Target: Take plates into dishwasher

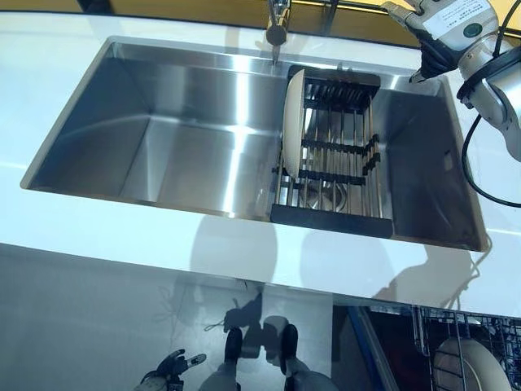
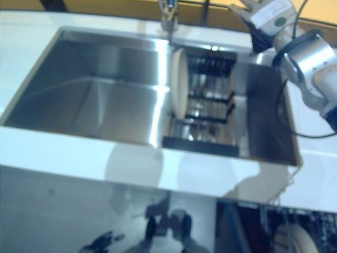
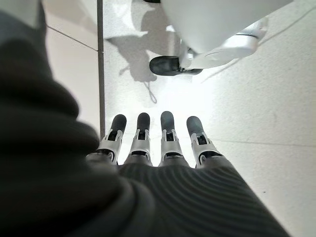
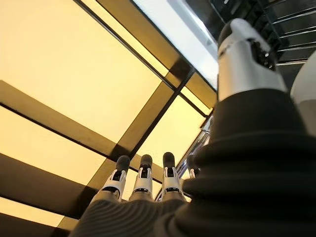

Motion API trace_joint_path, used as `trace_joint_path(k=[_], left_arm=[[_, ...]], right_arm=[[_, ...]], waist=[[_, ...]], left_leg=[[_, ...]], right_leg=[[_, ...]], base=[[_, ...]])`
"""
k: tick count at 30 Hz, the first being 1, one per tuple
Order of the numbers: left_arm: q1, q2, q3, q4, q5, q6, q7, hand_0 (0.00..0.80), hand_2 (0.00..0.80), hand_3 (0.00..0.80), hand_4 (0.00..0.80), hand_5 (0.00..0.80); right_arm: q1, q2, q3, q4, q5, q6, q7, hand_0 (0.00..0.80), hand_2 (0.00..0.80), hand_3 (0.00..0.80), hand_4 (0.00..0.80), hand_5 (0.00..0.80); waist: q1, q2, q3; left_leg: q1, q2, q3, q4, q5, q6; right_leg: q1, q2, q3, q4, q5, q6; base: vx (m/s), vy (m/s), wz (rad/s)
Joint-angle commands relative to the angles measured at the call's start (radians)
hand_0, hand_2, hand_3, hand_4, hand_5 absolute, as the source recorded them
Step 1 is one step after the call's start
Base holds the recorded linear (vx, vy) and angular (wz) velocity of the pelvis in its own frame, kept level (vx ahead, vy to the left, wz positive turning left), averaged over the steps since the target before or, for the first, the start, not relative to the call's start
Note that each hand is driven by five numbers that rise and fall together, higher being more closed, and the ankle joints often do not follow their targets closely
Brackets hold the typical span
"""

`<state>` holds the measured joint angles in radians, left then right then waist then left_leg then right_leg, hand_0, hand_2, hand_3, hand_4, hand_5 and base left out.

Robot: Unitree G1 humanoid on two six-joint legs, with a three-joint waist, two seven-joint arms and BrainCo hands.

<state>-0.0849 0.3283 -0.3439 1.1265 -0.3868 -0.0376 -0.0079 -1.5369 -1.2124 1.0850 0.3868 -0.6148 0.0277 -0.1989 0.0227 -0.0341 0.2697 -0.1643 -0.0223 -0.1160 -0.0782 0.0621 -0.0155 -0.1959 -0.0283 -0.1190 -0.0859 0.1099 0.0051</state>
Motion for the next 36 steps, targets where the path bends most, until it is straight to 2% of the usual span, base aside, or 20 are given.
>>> trace_joint_path(k=[1, 17, 36], left_arm=[[-0.013, 0.034, -0.02, 0.006, -0.026, -0.005, -0.007, 0.0, 0.0, 0.0, 0.0, 0.0], [-0.024, 0.018, -0.016, 0.005, -0.041, -0.012, -0.001, 0.0, 0.0, 0.0, 0.0, 0.0], [-0.026, 0.007, -0.005, 0.007, -0.049, -0.02, 0.004, 0.0, 0.0, 0.0, 0.0, 0.0]], right_arm=[[-0.13, 0.005, 0.028, -0.009, 0.014, 0.045, -0.002, 0.0, 0.0, 0.0, 0.0, 0.0], [-0.061, 0.078, -0.012, -0.081, 0.024, 0.008, 0.082, 0.0, 0.0, 0.0, 0.0, 0.0], [-0.038, 0.111, -0.025, -0.151, 0.044, 0.015, 0.133, 0.0, 0.0, 0.0, 0.0, 0.0]], waist=[[0.03, -0.05, -0.001], [0.045, -0.054, 0.005], [0.052, -0.057, 0.003]], left_leg=[[-0.039, -0.032, 0.009, -0.009, 0.003, 0.041], [-0.039, -0.033, 0.009, -0.009, 0.002, 0.041], [-0.037, -0.034, 0.012, -0.009, 0.003, 0.039]], right_leg=[[0.01, 0.005, 0.026, -0.001, -0.02, 0.037], [0.014, 0.003, 0.009, -0.001, -0.025, 0.035], [0.018, 0.002, -0.001, -0.001, -0.028, 0.034]], base=[[0.0, 0.0, 0.0], [-0.002, 0.001, 0.01], [0.0, 0.0, 0.0]])
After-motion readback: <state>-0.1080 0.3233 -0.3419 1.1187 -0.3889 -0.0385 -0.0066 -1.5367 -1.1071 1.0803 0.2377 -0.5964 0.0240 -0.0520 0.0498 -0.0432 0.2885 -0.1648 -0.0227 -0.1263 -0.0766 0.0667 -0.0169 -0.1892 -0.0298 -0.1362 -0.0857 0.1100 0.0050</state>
